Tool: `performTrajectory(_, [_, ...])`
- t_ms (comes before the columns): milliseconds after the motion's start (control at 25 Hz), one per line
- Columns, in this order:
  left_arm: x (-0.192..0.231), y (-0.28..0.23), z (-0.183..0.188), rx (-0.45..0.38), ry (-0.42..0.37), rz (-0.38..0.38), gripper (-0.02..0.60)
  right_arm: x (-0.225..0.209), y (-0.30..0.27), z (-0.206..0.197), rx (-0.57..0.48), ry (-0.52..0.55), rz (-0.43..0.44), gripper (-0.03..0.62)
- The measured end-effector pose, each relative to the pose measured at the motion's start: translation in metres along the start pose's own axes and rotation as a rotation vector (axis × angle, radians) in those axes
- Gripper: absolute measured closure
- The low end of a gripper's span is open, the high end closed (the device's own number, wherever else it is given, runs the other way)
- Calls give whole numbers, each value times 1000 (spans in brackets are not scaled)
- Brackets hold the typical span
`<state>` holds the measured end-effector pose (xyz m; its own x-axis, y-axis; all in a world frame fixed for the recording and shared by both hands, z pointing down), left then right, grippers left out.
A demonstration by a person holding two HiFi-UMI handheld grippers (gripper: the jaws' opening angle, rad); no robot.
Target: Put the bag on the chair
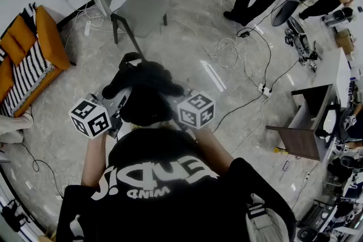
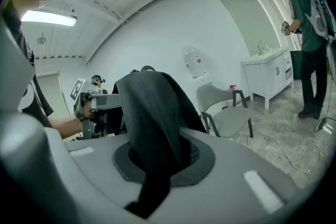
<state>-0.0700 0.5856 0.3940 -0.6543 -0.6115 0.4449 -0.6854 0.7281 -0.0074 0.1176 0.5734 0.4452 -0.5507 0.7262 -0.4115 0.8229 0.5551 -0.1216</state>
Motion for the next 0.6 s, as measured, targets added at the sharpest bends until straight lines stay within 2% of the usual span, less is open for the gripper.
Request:
performTrajectory(320, [7,12,3,26,13,-18,525,13,-7,-6,-5,-35,-35,557])
performTrajectory(600, [31,26,8,58,12,-72,525,28,-28,-18,-38,-53,-93,557])
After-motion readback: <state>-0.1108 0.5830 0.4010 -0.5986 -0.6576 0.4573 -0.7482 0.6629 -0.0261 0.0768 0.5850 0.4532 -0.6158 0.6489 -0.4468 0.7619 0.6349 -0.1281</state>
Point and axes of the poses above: the fingertips, and each gripper's own axes: y backward along the fingers, x to its left, z out of its top, the point moved 7 cm from there along y, backward along the fingers, and after that the axes turned 12 degrees about -x, right-handed, at the moved point
